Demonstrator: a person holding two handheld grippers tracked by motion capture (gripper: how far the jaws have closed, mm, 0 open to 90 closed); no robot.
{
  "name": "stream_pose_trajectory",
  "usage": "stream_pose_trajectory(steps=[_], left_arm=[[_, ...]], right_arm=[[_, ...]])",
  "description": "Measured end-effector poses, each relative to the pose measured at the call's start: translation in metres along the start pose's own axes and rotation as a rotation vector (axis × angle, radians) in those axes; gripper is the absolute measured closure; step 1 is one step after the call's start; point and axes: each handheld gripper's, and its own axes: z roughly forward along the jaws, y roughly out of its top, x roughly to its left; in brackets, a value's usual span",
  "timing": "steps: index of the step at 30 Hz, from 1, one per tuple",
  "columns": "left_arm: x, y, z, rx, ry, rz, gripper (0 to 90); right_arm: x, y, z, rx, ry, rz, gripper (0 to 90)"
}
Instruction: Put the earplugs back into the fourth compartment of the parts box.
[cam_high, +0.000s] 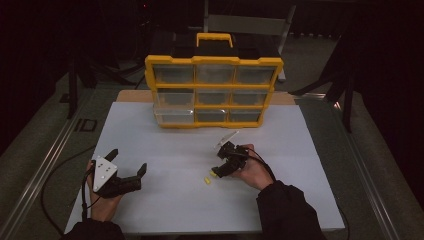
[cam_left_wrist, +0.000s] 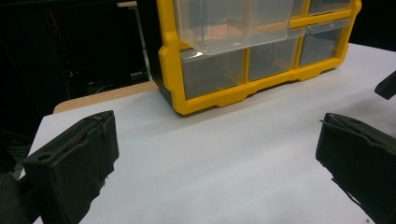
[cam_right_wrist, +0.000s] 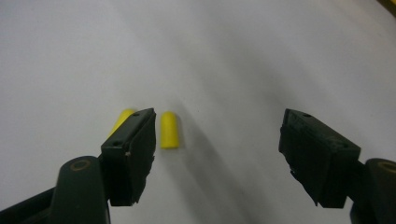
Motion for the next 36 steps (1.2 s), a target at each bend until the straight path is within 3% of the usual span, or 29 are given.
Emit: stream_pose_trajectory(steps=[11,25,31,36], left_arm=[[-0.001,0.0,0.001,0.004,0.002,0.004,0.3],[-0.001,-0.001,0.002,0.013,0.008,0.005,0.3],[0.0,-0.001,0.001,0.012,0.006,0.004,0.3],[-0.001,-0.001,0.002,0.014,0.006,0.006,0.3]], right_arm=[[0.006,0.002,0.01,0.039,0.022,-0.005,38.7],[0.015,0.003,0.024,0.087,0.07,-0.055,59.2],[0.02,0.004,0.03,0.114,0.06,-0.068,66.4],[0.022,0.005,0.029,0.121,0.046,-0.056,79.7]])
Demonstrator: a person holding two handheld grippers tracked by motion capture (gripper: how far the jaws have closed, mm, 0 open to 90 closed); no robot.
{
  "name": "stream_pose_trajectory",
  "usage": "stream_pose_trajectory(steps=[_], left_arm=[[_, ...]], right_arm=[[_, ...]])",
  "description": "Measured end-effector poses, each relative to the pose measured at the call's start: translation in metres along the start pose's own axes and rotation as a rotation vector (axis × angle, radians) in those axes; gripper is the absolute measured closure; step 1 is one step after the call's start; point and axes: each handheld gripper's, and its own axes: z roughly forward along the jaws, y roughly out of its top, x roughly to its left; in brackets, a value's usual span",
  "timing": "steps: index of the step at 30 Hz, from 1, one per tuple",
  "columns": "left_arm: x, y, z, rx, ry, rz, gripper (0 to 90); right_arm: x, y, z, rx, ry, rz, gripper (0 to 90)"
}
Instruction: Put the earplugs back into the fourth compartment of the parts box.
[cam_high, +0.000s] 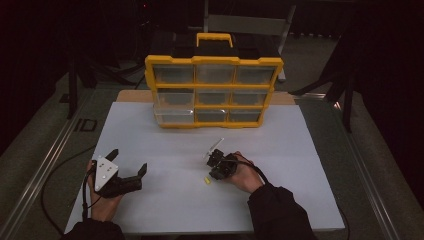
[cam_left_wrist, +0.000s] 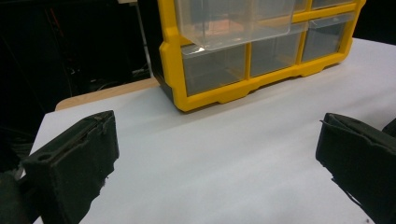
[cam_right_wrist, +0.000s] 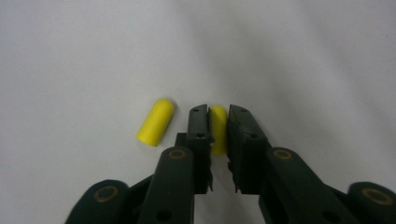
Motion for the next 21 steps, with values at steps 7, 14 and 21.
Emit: stream_pose_trajectory(steps=[7,14,21], left_arm=[[0.0,0.0,0.0,0.0,0.001,0.0,0.3],[-0.001,0.0,0.0,0.0,0.0,0.001,0.3],[-0.001,0.0,0.0,0.001,-0.003,0.002,0.3]], right_arm=[[-0.003,0.001,-0.005,-0.024,0.02,0.002,80.6],[-0.005,0.006,-0.014,-0.032,0.024,0.036,80.5],[-0.007,0.015,-0.031,-0.063,0.021,0.031,80.8]])
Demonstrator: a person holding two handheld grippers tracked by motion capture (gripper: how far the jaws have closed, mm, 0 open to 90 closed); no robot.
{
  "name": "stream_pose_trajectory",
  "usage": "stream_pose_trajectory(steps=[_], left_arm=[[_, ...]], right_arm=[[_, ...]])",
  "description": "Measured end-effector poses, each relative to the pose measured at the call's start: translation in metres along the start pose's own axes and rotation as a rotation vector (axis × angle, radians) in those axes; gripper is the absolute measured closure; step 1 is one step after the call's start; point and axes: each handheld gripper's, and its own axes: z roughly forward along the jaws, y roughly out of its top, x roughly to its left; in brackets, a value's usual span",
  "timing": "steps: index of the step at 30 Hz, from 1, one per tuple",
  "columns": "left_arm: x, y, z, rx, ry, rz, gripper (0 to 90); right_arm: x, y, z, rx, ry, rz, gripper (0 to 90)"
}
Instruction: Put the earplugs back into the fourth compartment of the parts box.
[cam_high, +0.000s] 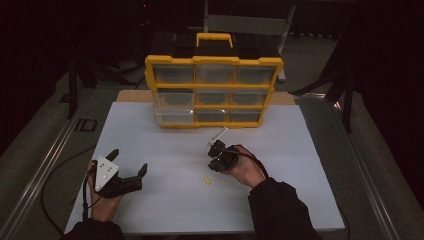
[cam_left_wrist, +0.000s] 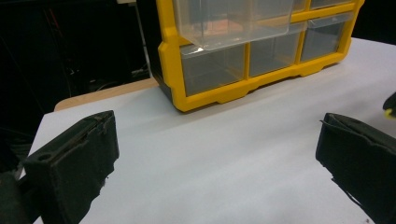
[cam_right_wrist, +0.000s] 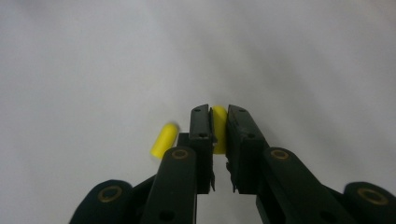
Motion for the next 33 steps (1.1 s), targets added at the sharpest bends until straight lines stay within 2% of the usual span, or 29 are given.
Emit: stream_pose_trajectory(steps=[13,26,33], left_arm=[[0.0,0.0,0.0,-0.004,-0.002,0.0,0.3],[0.0,0.0,0.001,-0.004,-0.005,0.002,0.3],[0.0,0.0,0.0,-0.004,-0.005,0.002,0.3]], right_arm=[[-0.011,0.016,-0.025,-0.04,0.0,0.021,80.8],[-0.017,0.035,-0.046,-0.069,-0.013,0.008,81.0],[-0.023,0.043,-0.058,-0.093,-0.015,0.019,81.1]])
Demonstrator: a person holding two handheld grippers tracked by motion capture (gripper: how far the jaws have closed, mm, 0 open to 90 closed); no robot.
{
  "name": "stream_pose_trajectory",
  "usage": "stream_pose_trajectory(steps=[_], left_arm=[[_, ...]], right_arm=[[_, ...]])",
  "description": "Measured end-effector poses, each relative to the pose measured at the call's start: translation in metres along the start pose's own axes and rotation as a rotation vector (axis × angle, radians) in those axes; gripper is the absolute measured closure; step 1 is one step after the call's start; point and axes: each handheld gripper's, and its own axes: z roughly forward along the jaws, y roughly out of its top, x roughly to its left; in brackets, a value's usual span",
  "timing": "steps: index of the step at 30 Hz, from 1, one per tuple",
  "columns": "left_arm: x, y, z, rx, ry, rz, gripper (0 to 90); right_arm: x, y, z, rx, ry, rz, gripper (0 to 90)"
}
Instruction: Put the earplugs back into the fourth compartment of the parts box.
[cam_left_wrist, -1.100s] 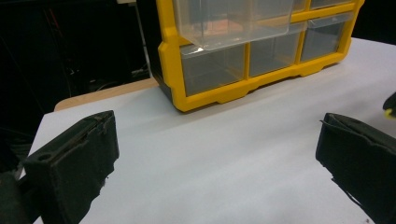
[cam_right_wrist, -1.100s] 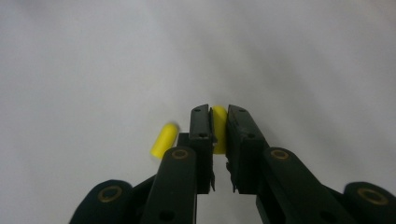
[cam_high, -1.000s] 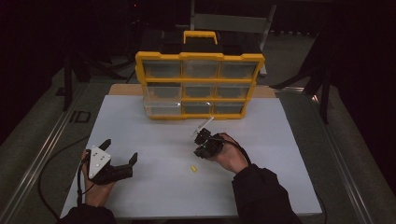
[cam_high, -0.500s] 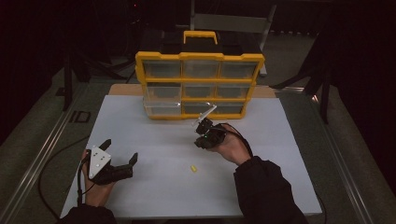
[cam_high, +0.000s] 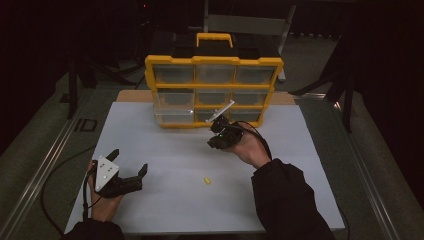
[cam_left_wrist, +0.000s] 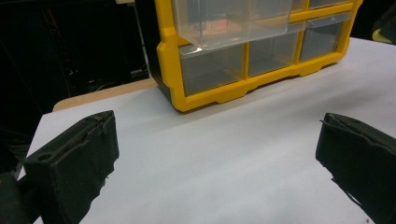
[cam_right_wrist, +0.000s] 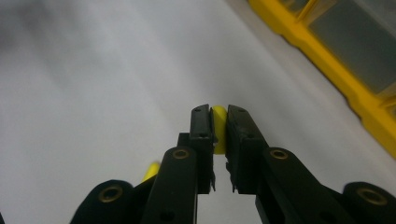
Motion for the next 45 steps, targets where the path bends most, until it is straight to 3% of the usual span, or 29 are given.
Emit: stream_pose_trajectory(steps=[20,45], left_arm=[[0.0,0.0,0.0,-0.001,-0.003,0.0,0.3],[0.001,0.0,-0.001,-0.003,-0.004,-0.003,0.3]], right_arm=[[-0.019,0.041,-0.026,-0.056,-0.018,-0.01,81.3],[-0.041,0.065,-0.031,-0.106,-0.04,0.024,81.6]])
